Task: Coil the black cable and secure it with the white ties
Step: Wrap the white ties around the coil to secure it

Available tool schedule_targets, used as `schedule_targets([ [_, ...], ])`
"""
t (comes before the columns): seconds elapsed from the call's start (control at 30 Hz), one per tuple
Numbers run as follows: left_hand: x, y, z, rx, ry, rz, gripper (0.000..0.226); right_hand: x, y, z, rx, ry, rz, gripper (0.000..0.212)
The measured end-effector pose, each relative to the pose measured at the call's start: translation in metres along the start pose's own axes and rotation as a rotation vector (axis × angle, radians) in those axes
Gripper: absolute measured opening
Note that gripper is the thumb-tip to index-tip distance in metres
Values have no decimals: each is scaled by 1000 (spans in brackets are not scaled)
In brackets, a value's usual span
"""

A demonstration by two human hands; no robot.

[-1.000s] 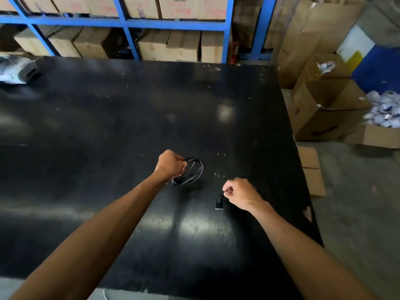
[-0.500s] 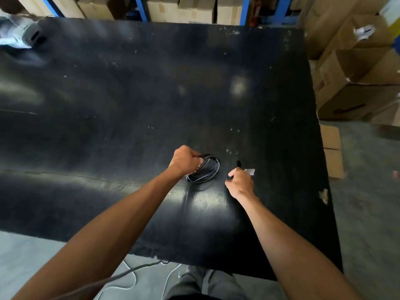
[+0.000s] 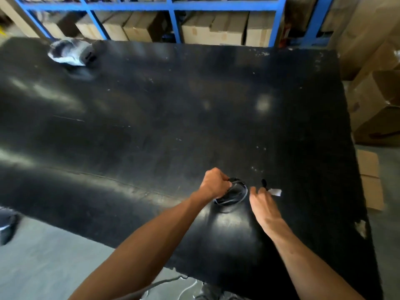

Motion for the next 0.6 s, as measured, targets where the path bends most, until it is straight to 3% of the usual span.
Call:
schedule_targets([
  [0.17,-3,7,-4,35,-34,-1,26,-10,0,3,-3,-96,-75,24],
  [0.33,-1,4,-16,16,97,131,26,-31,4,12,-20,-657,-296,10],
  [0.43,3,0,-21,-15,264,216,19,-28,6,26,-118,-983,-349,17],
  [0.6,-6,-2,-18,-103,418,253,21,-15,1,62,-234,-1206,-318,17],
])
Point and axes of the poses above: each hand's wrist, its own y-axis away from the middle knuckle, its own z-axis out of the back of the hand, x = y × z, the point moved 5 cm from there along -y, towards the middle knuckle, and after that the axes turned 15 degrees about -y, right-handed, at the moved point
